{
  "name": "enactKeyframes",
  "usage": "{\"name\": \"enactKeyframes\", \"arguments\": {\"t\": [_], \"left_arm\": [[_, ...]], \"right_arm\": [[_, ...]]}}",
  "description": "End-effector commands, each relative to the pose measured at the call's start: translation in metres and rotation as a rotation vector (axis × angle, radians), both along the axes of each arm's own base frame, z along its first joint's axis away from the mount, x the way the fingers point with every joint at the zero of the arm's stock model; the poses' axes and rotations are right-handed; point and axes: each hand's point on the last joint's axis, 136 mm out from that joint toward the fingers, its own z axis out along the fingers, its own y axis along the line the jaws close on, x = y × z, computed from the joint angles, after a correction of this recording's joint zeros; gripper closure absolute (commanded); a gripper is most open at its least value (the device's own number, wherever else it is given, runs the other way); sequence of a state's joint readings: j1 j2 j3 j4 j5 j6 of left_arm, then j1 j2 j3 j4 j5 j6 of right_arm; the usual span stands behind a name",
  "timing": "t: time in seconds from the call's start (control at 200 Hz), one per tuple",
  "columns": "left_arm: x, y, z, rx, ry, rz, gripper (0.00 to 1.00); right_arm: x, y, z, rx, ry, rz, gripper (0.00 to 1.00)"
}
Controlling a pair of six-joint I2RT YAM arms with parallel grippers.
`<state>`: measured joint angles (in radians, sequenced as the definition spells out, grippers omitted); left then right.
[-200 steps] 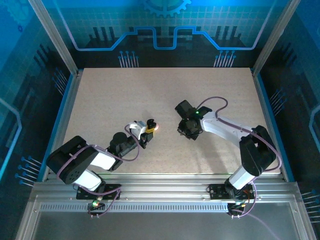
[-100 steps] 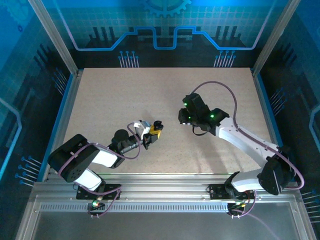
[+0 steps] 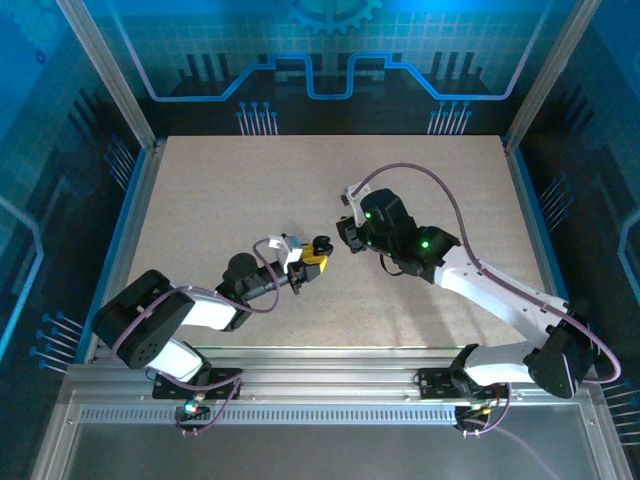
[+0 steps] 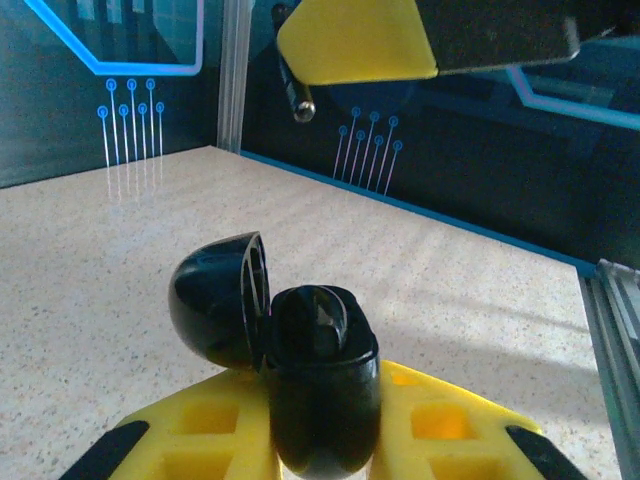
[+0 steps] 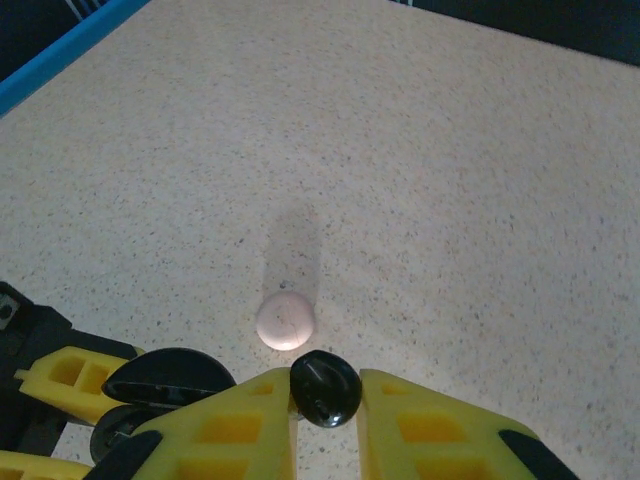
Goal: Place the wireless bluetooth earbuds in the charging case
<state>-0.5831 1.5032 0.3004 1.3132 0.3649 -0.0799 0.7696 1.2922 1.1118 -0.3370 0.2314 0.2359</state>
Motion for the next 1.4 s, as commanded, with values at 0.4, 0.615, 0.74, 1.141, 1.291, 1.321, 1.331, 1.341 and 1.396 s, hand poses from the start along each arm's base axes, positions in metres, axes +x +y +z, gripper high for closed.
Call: {"name": "enactKeyframes", "arguments": {"t": [0.4, 0.615, 0.74, 1.141, 1.291, 1.321, 1.331, 1.341, 1.396], "left_arm": [[0.004, -0.003, 0.034, -0.079, -0.051, -0.02, 0.78], [0.005, -0.004, 0.037, -0.094, -0.054, -0.021, 0.78], [0.005, -0.003, 0.037, -0.108, -0.048, -0.021, 0.78], [0.0, -0.004, 0.04, -0.083, -0.069, -0.039, 0.78], [-0.002, -0.004, 0.043, -0.07, -0.084, -0.046, 0.78], [-0.003, -0.004, 0.045, -0.069, -0.087, -0.049, 0.78], [-0.003, -0.004, 0.045, -0.069, -0.088, -0.049, 0.78], [-0.004, -0.005, 0.045, -0.069, -0.089, -0.05, 0.78], [-0.004, -0.004, 0.046, -0.068, -0.091, -0.053, 0.78]], "right_arm": [[-0.019, 0.031, 0.015, -0.114, -0.179, 0.25, 0.79], [-0.025, 0.029, 0.017, -0.179, -0.255, 0.323, 0.79], [-0.029, 0.029, 0.021, -0.192, -0.305, 0.366, 0.79], [-0.057, 0.037, 0.03, -0.233, -0.52, 0.611, 0.79], [-0.065, 0.038, 0.028, -0.258, -0.587, 0.689, 0.8], [-0.066, 0.038, 0.028, -0.26, -0.591, 0.695, 0.8], [-0.066, 0.038, 0.027, -0.262, -0.59, 0.697, 0.8], [-0.066, 0.038, 0.027, -0.263, -0.59, 0.699, 0.8], [-0.065, 0.038, 0.026, -0.272, -0.593, 0.709, 0.8]]}}
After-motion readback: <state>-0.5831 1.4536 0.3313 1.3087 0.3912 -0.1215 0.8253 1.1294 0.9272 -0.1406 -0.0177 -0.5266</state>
